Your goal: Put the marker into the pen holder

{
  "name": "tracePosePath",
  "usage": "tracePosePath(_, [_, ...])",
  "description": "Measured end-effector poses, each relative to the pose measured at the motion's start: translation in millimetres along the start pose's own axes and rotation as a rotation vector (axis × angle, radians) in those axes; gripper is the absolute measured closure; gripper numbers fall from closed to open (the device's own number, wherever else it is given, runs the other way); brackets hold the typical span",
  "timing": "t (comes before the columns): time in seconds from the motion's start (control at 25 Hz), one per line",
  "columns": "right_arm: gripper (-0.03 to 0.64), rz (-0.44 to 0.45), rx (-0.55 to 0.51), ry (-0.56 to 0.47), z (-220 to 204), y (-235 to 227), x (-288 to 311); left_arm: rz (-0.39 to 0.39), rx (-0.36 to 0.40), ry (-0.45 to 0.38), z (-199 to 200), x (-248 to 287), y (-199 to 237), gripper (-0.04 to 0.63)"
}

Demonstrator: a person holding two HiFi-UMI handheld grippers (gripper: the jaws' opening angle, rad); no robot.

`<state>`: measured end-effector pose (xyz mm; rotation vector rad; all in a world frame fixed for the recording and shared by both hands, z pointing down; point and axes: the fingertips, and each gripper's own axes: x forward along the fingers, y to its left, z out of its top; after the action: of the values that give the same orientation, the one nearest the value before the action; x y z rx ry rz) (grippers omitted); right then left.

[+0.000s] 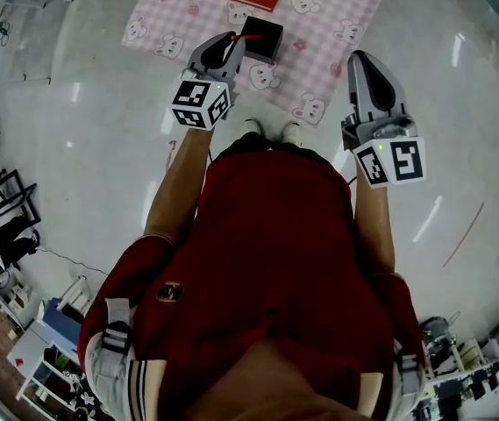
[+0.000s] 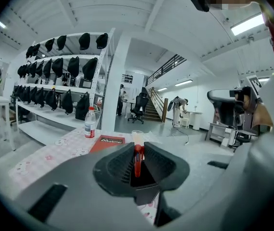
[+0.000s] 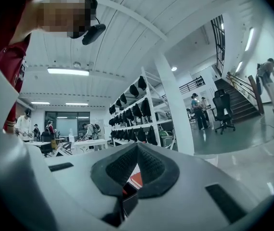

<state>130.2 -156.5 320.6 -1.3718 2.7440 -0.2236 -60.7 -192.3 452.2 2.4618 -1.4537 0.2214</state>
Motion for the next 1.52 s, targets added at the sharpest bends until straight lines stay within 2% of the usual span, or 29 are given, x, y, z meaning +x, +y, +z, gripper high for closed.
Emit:
tracePosePath(0.56, [0.618, -0.057, -0.024, 0.069, -20.0, 0.9, 7.2, -0.036, 0.022, 0.083, -47.9, 23.4, 13.0, 0.528])
tracePosePath(1.52, [0.618, -0.084, -0.024, 0.104, -27.1, -2.6, 9.9, -0.057, 0.068, 0.16, -72.1, 36.8, 15.4, 0.528])
